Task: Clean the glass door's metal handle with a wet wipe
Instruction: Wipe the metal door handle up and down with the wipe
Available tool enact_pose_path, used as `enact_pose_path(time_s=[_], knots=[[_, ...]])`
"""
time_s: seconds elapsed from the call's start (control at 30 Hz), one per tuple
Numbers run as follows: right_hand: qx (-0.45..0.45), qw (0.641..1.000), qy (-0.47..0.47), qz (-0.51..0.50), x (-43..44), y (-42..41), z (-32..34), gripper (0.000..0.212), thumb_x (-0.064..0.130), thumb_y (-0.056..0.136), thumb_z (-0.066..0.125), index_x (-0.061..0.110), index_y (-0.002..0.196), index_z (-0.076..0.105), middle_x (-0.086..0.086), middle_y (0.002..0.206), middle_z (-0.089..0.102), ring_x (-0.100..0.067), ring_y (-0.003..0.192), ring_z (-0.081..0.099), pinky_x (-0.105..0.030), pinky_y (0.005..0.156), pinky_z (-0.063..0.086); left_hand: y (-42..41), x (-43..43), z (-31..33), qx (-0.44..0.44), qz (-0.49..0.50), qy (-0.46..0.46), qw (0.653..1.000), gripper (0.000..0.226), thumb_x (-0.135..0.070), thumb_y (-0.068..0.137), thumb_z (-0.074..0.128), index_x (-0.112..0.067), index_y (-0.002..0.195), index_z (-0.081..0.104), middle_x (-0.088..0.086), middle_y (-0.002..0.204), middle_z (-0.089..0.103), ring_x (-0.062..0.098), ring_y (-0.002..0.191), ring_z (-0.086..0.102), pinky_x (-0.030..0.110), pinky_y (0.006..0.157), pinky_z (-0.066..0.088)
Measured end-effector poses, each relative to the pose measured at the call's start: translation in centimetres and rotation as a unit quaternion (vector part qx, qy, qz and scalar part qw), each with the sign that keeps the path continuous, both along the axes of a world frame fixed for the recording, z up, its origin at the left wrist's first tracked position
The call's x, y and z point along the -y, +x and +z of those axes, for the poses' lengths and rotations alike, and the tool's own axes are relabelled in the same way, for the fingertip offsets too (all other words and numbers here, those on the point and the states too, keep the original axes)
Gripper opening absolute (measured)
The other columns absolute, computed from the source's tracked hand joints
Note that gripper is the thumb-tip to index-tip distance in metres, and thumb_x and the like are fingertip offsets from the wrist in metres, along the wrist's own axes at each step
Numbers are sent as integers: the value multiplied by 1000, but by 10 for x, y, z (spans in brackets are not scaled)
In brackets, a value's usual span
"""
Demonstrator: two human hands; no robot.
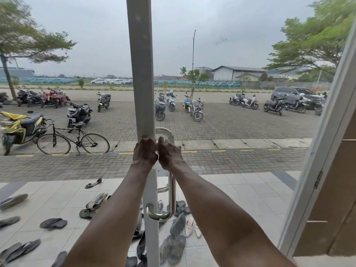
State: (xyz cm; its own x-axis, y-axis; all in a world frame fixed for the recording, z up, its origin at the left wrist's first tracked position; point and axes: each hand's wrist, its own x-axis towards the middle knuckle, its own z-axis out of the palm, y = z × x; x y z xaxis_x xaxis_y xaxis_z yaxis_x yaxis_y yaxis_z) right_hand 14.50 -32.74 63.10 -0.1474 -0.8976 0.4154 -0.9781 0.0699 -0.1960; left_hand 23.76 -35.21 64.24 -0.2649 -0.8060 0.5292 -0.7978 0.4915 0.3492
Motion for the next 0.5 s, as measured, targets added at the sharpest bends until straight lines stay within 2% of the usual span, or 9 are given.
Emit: enact_pose_path(time_s=[0.1, 0.2, 0.3, 0.37, 0.43, 0.5], knots=[[36, 998, -53, -3, 0, -4, -14, 39, 1, 91, 51, 11, 125, 36, -14, 116, 60, -38, 102, 62, -47, 87, 41, 0, 0, -5, -17, -1, -7, 1000, 31, 2, 71, 66, -6, 101, 68, 15, 107, 68, 37, 101, 67, 38, 84, 55], [147, 985, -87, -9, -1, -8, -30, 26, 8, 97, 46, 12, 120, 35, -12, 113, 62, -38, 99, 62, -46, 83, 41, -1, 0, -10, -33, -2, -19, 999, 33, 2, 70, 68, -7, 101, 67, 13, 108, 66, 36, 99, 67, 39, 84, 56], [263, 963, -59, -21, -3, -11, -42, 22, 19, 101, 42, 14, 120, 32, -12, 128, 56, -38, 112, 57, -53, 95, 43, -1, 0, -12, -33, -5, -26, 999, 32, 2, 70, 66, -8, 101, 67, 12, 109, 66, 35, 99, 67, 39, 83, 55], [312, 949, -27, -26, -4, -12, -51, 36, 23, 102, 40, 10, 133, 27, -13, 138, 52, -38, 122, 52, -56, 102, 39, 0, 0, -11, -26, -9, -26, 999, 32, 2, 69, 68, -8, 99, 66, 11, 109, 66, 34, 99, 67, 39, 83, 55], [332, 943, 9, -24, -6, -11, -58, 44, 24, 103, 37, 14, 144, 24, -10, 148, 44, -36, 131, 46, -57, 108, 35, 1, 0, -10, -25, -14, -25, 999, 33, 2, 68, 69, -8, 99, 66, 11, 110, 66, 34, 99, 67, 39, 84, 55], [332, 943, 23, -32, -8, -12, -61, 36, 25, 103, 38, 17, 137, 30, -9, 146, 44, -34, 131, 46, -56, 107, 35, 1, -1, -9, -26, -17, -18, 999, 34, 3, 68, 69, -8, 100, 66, 11, 111, 66, 34, 100, 66, 39, 86, 55]])
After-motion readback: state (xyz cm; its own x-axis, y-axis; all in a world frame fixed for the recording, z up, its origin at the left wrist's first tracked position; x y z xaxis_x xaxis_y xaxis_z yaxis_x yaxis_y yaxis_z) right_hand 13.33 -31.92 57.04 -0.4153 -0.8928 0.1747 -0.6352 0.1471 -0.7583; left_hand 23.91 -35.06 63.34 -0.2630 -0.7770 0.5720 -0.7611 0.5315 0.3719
